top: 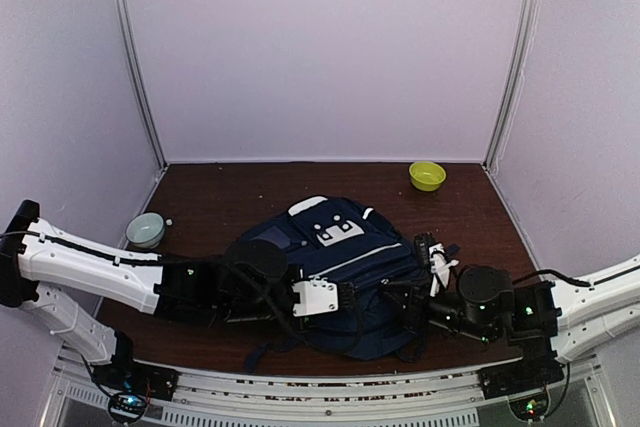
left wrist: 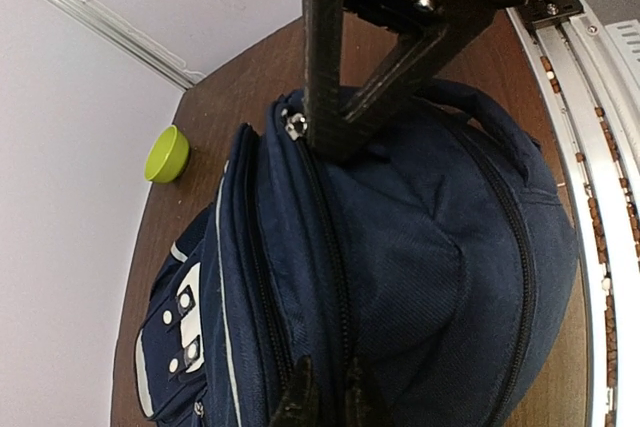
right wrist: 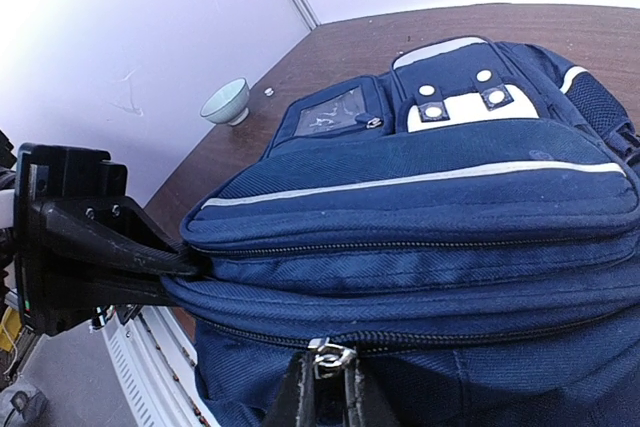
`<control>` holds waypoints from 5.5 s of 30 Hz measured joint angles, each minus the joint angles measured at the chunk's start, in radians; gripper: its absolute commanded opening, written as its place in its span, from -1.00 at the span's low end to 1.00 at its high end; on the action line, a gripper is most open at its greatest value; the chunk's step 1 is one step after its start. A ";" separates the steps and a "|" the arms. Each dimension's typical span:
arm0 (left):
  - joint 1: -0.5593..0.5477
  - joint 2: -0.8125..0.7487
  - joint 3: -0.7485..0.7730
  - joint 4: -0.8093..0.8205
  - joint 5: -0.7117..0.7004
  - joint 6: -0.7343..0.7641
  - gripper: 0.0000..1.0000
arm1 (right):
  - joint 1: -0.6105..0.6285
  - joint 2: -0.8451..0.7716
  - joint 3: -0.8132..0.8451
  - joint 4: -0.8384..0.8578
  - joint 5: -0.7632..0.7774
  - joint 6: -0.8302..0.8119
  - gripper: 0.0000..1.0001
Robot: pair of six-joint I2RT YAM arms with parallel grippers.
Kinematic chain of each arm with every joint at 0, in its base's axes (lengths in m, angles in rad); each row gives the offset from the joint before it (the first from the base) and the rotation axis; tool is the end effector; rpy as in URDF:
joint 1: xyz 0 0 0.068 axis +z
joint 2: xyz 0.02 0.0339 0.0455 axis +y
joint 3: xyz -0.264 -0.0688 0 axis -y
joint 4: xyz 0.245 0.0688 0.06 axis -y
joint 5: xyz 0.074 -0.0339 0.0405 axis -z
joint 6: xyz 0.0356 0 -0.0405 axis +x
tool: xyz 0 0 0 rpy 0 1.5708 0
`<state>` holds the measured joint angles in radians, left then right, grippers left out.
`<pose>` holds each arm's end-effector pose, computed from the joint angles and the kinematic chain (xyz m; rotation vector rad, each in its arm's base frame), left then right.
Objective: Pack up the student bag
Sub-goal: Zip the upper front pocket of the student bag, then hold the upper front pocket of the student bag, then zip the upper front pocket of the student bag, then hold the upper front pocket of the student bag.
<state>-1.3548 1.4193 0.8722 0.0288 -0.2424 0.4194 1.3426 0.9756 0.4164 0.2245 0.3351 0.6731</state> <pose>0.0758 -0.3058 0.2445 1.5217 1.4300 -0.3190 0.0596 0.2050 0.2176 -0.4330 1.9821 1.0293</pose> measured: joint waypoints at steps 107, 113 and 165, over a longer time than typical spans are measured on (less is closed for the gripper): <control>0.095 0.027 0.122 -0.226 0.122 -0.034 -1.00 | -0.102 -0.014 0.074 -0.175 -0.146 -0.049 -1.00; 0.108 -0.011 0.081 -0.220 0.118 -0.042 -1.00 | -0.142 -0.044 0.050 -0.178 -0.161 -0.045 -1.00; 0.213 -0.208 0.005 -0.218 0.171 -0.137 0.26 | -0.126 0.110 0.183 -0.257 -0.328 -0.091 -1.00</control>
<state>-1.1419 1.2114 0.8768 -0.1894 -0.0719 0.2825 1.2171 1.0859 0.5999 -0.0322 0.0067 0.5823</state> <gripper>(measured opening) 0.644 0.084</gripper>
